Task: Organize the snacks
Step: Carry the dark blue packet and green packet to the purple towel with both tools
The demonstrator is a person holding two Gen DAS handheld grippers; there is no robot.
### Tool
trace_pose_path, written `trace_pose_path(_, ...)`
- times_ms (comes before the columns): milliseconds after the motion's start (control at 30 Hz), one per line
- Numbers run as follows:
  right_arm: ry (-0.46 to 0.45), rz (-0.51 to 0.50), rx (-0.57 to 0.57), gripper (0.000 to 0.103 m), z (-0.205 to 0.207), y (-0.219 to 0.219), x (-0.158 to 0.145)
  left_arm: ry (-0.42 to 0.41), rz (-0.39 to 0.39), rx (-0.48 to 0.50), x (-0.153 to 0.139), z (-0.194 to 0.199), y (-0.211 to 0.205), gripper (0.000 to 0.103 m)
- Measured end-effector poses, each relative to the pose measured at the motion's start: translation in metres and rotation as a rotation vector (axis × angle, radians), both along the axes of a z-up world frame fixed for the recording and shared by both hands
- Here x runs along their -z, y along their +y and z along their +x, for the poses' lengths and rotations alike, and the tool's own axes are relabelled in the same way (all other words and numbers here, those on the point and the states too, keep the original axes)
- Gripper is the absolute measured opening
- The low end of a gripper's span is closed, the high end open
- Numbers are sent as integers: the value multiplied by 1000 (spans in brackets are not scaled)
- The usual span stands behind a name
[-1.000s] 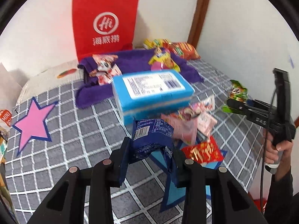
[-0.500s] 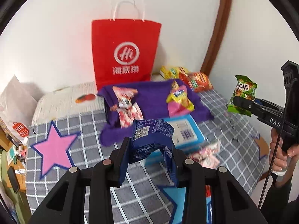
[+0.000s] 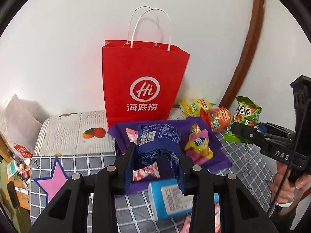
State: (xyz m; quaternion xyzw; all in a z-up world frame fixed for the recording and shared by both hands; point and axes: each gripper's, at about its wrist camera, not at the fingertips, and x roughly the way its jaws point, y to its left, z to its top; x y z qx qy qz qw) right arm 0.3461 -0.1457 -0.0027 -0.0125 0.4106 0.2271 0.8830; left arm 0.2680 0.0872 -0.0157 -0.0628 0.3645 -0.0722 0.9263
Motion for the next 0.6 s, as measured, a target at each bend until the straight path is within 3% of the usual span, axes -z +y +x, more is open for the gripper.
trace_pose_path(333,28,-47,-69,42,51,31,17,11,-24,-63,14,39,12,35)
trace_pose_path(533,92,-65,-130,42,60,46,66,89,-42,-88,47,51,31,35)
trace_pose_path(600,154,-134,-148,42,67,54,89,100,-37,-100,52,54,35,35)
